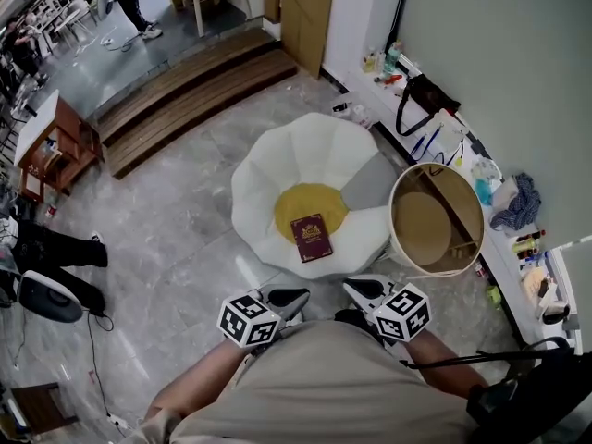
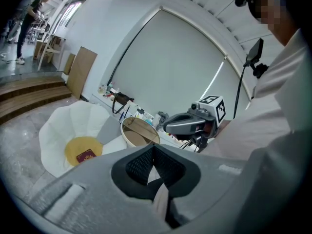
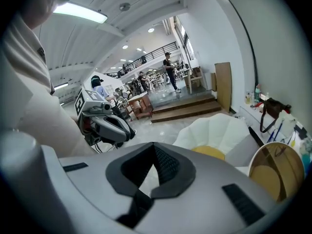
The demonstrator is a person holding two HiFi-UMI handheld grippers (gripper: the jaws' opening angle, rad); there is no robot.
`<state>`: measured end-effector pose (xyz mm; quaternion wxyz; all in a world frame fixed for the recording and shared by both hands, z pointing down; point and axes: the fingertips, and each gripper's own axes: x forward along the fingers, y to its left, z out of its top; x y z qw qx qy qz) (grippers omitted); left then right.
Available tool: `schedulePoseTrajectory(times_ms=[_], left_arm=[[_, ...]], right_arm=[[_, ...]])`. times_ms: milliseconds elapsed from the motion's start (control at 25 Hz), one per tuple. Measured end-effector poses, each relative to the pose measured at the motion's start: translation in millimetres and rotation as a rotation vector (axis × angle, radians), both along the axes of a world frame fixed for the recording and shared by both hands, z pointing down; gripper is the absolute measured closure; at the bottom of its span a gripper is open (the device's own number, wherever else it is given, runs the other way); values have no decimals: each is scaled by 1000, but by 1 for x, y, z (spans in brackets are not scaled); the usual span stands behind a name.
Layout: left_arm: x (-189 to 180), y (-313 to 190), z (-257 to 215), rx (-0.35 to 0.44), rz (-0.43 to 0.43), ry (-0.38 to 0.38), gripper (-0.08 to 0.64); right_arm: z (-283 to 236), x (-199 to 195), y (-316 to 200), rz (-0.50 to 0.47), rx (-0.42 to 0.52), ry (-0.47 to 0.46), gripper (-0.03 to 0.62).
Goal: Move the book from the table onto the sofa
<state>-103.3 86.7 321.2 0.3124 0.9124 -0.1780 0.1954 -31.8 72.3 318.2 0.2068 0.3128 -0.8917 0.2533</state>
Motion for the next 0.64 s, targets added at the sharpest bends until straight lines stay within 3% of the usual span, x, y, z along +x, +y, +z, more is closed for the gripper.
schedulePoseTrajectory(times_ms=[640], left_arm=[[-16,-2,2,21,24,21,552]], right_arm=[[-6,-15,1,26,25,35,580]])
